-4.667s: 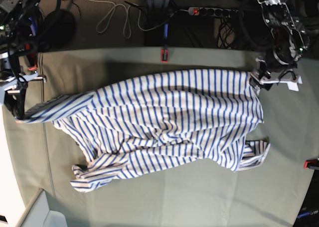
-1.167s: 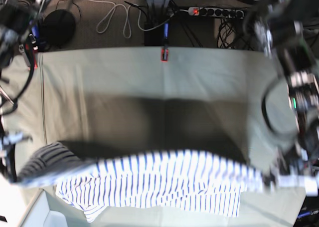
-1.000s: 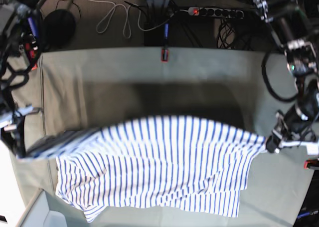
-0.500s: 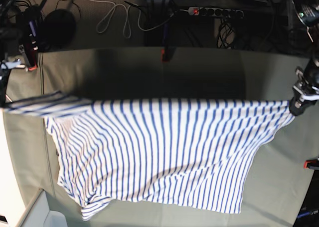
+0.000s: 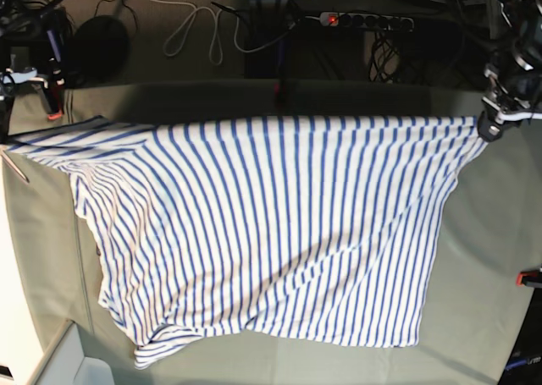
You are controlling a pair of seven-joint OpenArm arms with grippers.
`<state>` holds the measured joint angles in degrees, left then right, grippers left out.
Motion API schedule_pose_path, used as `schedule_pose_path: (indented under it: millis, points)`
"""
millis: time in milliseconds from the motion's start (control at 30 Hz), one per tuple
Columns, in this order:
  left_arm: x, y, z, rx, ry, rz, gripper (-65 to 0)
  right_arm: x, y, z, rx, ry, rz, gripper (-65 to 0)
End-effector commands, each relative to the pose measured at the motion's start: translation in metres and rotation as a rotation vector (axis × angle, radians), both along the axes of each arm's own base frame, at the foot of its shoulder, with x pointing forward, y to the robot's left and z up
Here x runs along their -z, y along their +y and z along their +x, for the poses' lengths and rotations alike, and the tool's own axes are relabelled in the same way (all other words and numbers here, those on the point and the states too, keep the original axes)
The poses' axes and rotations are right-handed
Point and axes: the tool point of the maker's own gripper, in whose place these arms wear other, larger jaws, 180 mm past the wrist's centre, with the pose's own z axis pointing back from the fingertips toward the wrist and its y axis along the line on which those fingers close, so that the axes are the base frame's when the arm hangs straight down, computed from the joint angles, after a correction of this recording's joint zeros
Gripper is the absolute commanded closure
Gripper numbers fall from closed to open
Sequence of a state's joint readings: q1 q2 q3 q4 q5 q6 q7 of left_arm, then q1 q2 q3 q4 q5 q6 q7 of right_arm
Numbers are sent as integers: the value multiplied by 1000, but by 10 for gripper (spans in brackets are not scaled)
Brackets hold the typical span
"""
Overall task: Layout the t-shirt on the table in an organized manner, then fold the t-shirt properly
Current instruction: 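Lower the stretched shirt flat onto the table with both grippers, then fold the held shirt edge over onto the shirt with both grippers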
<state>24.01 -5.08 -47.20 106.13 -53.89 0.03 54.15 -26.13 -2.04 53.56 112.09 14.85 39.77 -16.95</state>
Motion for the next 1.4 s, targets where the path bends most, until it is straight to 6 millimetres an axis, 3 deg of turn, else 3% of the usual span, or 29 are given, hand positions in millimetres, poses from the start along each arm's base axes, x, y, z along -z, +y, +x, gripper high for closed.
schedule_pose_path:
  millis: [0, 300, 467, 600, 933, 1167, 1367]
  points:
    - [-7, 5, 1, -4, -19, 20, -2, -11, -3, 1, -8, -35, -20, 0]
    - [30, 6, -14, -60, 59, -65, -2, 27, -9, -10, 29, 25, 69, 0]
    - [30, 6, -12, -63, 53, -65, -2, 37, -10, -10, 41, 32, 98, 0]
    - [24, 5, 2, -60, 19, -69, -2, 37, 2, 5, 3, 10, 117, 0]
    - [13, -3, 38, -25, -32, -59, -2, 26, -3, 43, 3, -79, 133, 0]
    - [10, -16, 82, 52, -18, 56, -2, 35, -3, 78, -34, -59, 107, 0]
    - [11, -9, 119, 40, -15, 83, -2, 30, -12, 113, -45, -106, 138, 0]
